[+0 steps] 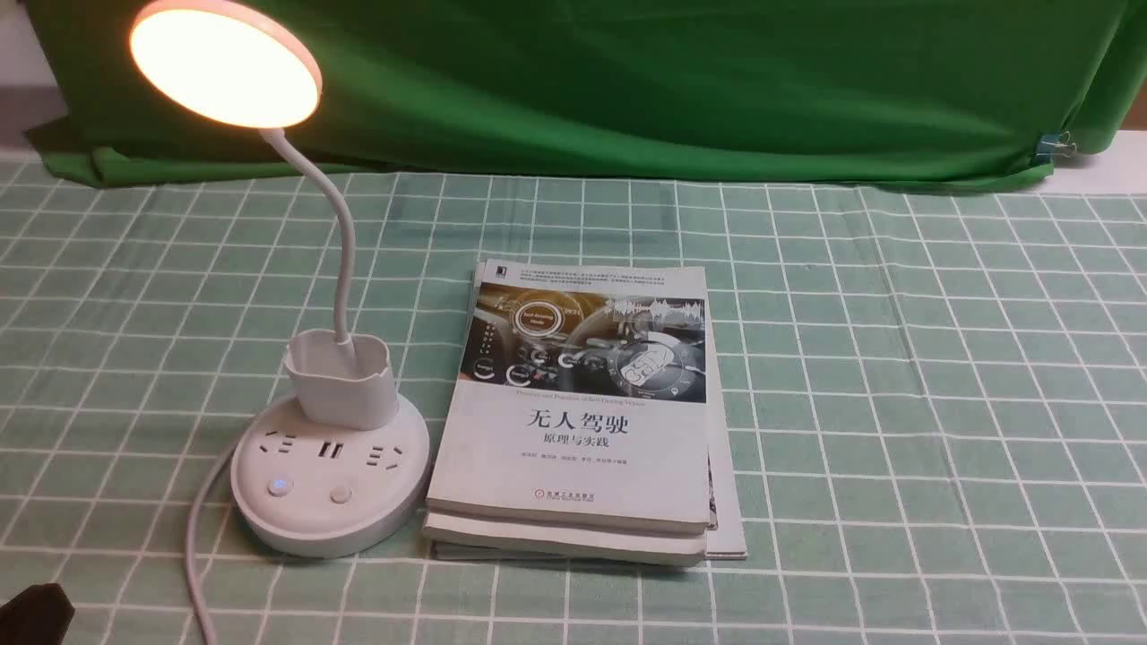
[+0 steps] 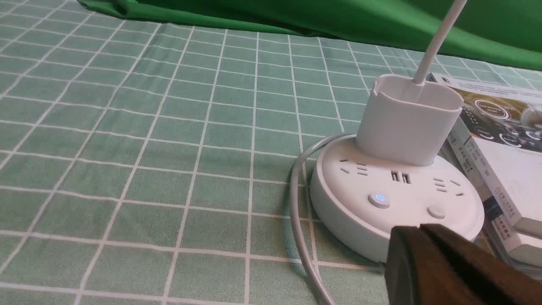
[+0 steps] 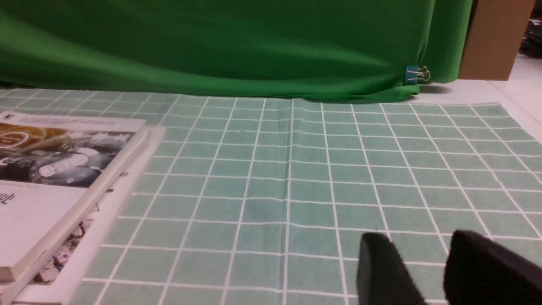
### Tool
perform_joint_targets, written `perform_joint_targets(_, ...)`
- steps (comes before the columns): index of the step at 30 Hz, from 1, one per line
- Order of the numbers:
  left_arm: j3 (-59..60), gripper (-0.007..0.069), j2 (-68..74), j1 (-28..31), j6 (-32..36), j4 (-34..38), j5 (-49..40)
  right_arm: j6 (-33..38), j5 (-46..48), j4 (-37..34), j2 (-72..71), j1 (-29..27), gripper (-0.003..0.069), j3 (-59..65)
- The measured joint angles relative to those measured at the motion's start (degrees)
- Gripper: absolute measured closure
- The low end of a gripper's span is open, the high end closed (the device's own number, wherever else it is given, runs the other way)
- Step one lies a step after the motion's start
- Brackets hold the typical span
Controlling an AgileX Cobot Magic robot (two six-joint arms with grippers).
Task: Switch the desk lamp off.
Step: Use the left arm to press the button switch on the lamp holder
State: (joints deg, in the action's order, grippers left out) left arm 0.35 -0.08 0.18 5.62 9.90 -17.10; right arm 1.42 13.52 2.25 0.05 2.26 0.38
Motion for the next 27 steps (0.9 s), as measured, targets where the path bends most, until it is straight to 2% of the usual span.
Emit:
perform_joint_targets(12, 0.00, 0.0624, 0.00, 0.00, 0.00, 0.13, 0.59, 0.00, 0.00, 0.00, 0.00, 0.00, 0.0417, 0.00)
perform_joint_targets(14, 0.00, 0.0624, 0.00, 0.00, -0.40, 2.46, 1.90, 0.00, 0.00, 0.00, 0.00, 0.00, 0.0417, 0.00)
perform_joint_targets(15, 0.00, 0.0624, 0.00, 0.00, -1.12, 4.82, 2.78, 0.00, 0.00, 0.00, 0.00, 0.00, 0.0417, 0.00)
perform_joint_targets(18, 0.00, 0.0624, 0.00, -0.05, -5.18, 22.70, 7.87, 0.00, 0.00, 0.00, 0.00, 0.00, 0.0417, 0.00)
perform_joint_targets(20, 0.00, 0.0624, 0.00, -0.05, -6.23, 31.41, 11.27, 0.00, 0.00, 0.00, 0.00, 0.00, 0.0417, 0.00)
perform_joint_targets(23, 0.00, 0.0624, 0.00, -0.05, -6.96, 35.86, 14.90, 0.00, 0.00, 0.00, 0.00, 0.00, 0.0417, 0.00)
perform_joint_targets(27, 0.00, 0.0624, 0.00, -0.11, -7.10, 35.85, 15.90, 0.00, 0.00, 0.00, 0.00, 0.00, 0.0417, 0.00)
